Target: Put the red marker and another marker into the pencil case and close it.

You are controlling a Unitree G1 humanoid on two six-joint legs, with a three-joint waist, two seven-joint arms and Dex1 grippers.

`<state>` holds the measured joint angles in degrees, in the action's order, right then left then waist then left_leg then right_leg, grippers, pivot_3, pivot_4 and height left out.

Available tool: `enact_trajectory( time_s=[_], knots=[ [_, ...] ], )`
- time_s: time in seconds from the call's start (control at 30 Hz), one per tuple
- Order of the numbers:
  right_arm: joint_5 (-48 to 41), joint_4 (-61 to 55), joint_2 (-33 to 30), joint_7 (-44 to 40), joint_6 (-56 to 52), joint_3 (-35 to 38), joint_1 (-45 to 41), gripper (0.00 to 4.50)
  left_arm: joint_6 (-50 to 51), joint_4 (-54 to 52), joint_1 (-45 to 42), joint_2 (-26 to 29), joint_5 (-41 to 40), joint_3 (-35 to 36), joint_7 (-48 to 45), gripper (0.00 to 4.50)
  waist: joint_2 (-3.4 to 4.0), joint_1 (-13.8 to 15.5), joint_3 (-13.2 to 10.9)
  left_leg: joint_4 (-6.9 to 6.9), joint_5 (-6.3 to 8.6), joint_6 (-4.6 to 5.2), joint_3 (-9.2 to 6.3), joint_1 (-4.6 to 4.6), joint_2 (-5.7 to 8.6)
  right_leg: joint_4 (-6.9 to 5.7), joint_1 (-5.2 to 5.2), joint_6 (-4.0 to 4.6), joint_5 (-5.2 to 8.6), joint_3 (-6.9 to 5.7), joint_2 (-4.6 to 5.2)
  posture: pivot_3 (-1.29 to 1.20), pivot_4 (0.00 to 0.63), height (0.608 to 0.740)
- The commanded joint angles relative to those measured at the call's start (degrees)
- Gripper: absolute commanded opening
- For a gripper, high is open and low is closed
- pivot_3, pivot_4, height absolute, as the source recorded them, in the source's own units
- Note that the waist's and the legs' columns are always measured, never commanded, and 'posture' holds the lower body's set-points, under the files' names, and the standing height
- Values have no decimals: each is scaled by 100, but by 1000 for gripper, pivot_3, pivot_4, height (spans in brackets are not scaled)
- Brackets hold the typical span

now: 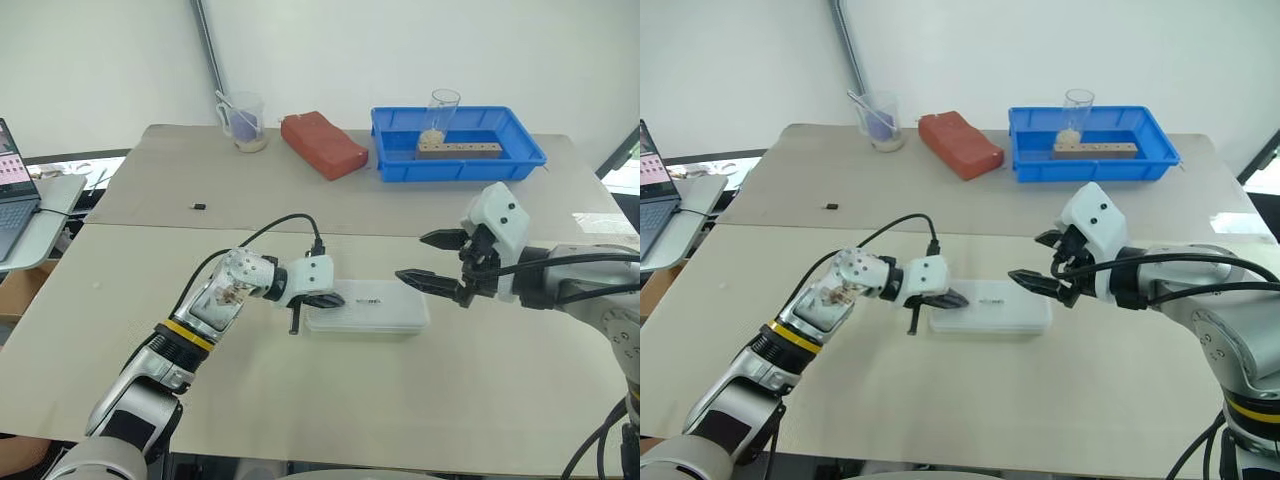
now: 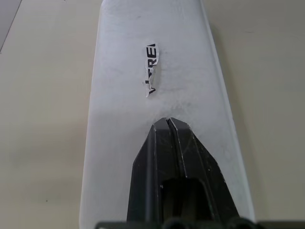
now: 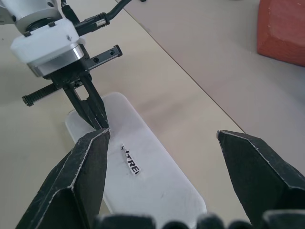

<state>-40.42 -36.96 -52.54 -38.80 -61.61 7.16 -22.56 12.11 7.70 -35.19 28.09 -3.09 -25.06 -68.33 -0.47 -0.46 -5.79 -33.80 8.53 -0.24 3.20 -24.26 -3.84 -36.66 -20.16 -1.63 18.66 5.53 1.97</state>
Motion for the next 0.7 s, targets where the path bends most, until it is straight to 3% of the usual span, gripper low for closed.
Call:
enact_trajectory(
  time_s=[0.03,0.23,0.53,0.7],
  knots=[
    [179,76,-225,-293,445,128,247,3941,413,-600,116,266,-767,890,-77,1311,4,-24,-2,1,0,0,-1,-1,-1,0,-1,0,0,0,0,0,150,740],
    [685,655,-440,-823,1401,213,871,3941,1149,-1611,740,984,-1342,1895,150,4382,1,-27,-4,2,0,0,1,6,-3,1,4,-3,3,0,-1,0,150,740],
    [1470,1565,-481,-1057,2526,420,1548,3941,1474,-2375,1904,1640,-1334,3297,1220,4452,-4,-5,-7,2,0,0,3,10,-4,0,6,-3,4,-2,3,0,150,740],
    [1611,1781,-290,-1017,2686,301,1532,3941,1280,-2388,2113,1743,-1207,3386,1488,4452,-10,-5,-11,6,1,-1,10,14,-3,2,7,1,5,-2,9,0,150,740]
  ],
)
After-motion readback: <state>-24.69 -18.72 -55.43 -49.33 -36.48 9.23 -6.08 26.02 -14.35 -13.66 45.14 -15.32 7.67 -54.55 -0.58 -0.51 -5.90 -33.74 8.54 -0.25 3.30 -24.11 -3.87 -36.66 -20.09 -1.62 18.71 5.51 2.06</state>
